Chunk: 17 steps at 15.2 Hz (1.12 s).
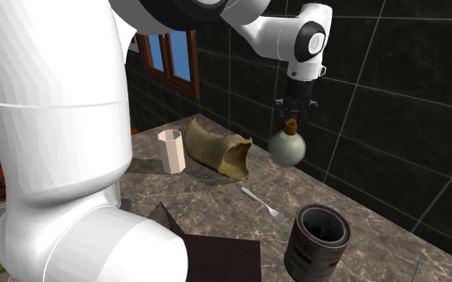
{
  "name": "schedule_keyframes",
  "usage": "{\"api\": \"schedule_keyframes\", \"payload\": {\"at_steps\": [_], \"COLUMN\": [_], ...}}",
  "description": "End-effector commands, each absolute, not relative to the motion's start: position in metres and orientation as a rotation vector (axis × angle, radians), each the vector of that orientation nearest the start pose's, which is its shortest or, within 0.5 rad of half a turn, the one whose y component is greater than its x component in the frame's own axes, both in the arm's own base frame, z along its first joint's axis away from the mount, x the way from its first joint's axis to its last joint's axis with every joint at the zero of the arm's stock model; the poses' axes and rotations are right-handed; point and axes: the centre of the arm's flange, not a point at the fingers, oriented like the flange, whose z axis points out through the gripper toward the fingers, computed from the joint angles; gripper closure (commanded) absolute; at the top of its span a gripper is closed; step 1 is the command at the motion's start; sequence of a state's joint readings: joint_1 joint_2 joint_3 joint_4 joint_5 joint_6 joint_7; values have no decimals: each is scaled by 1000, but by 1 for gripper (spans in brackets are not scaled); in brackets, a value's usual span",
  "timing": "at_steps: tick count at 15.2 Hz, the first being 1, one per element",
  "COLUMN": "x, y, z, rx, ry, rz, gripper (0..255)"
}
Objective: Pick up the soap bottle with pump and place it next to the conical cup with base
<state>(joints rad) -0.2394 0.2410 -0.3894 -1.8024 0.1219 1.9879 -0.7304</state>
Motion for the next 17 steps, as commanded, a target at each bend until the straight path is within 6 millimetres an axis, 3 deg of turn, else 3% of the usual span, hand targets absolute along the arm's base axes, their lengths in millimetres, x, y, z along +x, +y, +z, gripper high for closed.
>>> {"api": "schedule_keyframes", "payload": {"at_steps": [1, 17], "x": [511, 511], "y": [-344, -344], "z": [427, 512], "rx": [-3102, -3102], "ry": [-91, -91], "rz": [24, 24], "gripper": [255, 255]}}
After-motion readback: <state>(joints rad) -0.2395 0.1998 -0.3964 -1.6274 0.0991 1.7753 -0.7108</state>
